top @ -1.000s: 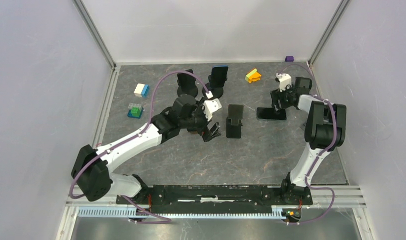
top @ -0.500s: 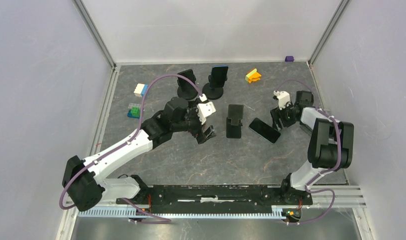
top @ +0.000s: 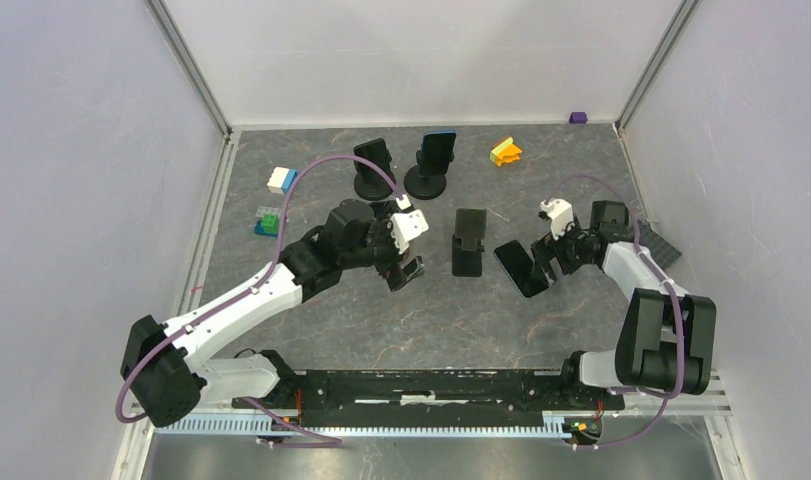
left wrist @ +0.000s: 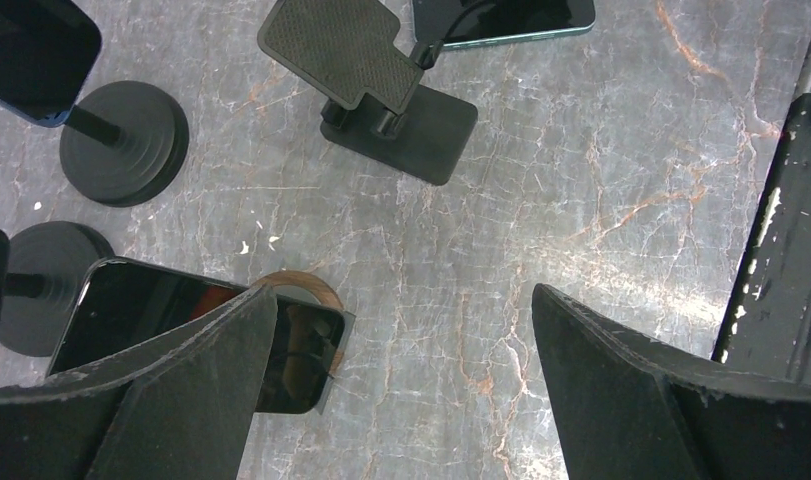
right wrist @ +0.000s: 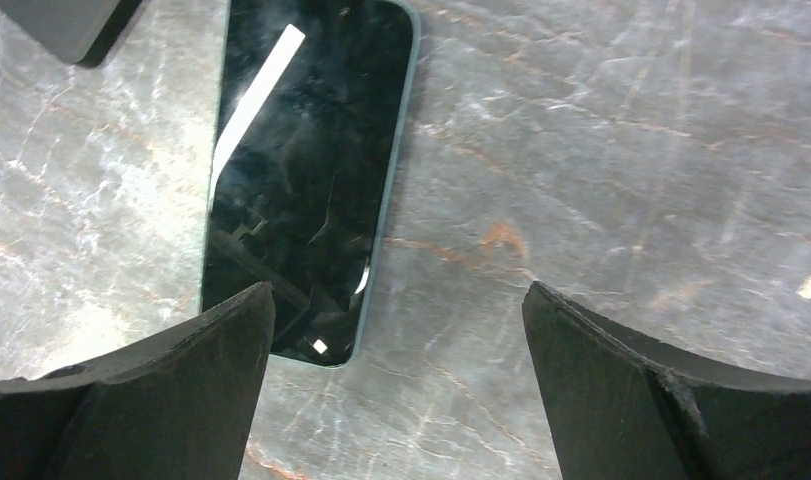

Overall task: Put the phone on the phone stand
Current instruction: Pick up the phone at the center of the board.

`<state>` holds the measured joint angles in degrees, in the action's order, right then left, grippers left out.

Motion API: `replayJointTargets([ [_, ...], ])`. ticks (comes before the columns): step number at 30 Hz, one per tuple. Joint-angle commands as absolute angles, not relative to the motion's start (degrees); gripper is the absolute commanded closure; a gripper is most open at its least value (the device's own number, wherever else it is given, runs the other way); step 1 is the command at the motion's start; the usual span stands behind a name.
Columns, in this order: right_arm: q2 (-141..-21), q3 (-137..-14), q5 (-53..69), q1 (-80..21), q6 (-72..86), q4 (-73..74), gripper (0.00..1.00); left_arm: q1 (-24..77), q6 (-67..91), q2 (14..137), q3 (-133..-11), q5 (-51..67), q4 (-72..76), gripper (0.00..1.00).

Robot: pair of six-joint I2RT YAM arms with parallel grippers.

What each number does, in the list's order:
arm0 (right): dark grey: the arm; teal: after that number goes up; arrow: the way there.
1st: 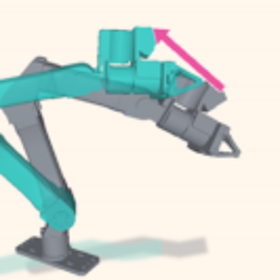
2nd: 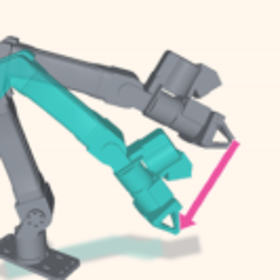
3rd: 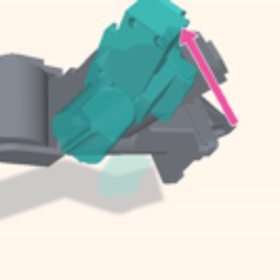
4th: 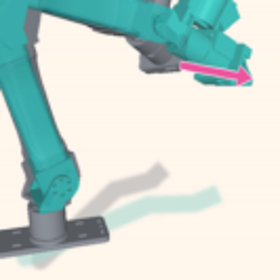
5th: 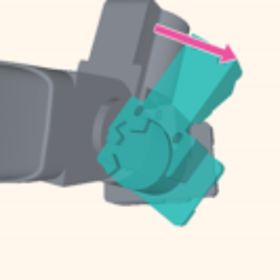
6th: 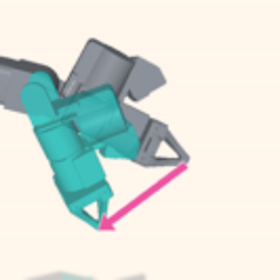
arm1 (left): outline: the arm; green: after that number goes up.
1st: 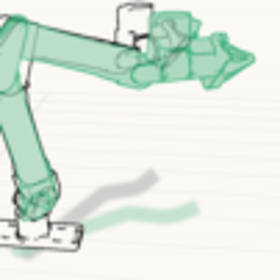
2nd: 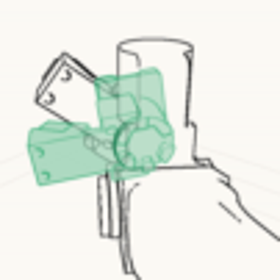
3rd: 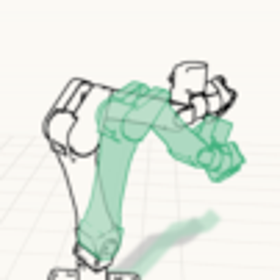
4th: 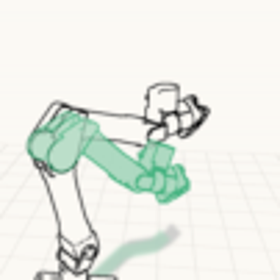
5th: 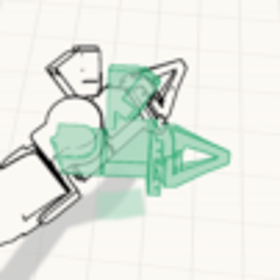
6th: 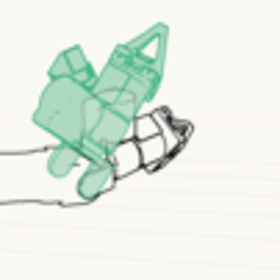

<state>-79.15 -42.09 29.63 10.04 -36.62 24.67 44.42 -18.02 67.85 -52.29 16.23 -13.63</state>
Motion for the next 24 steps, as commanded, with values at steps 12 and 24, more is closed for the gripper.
replayJointTargets([
  [12,-76.57,-35.86,24.31,-1.9,-28.89,17.05,0.02,44.38,-21.48,66.63,-51.57,12.44,-11.61,0.0],
  [24,-81.25,-35.8,15.39,-7.2,-26.1,15.38,0.02,44.39,-21.69,66.25,-51.26,12.5,-11.51,0.0],
])
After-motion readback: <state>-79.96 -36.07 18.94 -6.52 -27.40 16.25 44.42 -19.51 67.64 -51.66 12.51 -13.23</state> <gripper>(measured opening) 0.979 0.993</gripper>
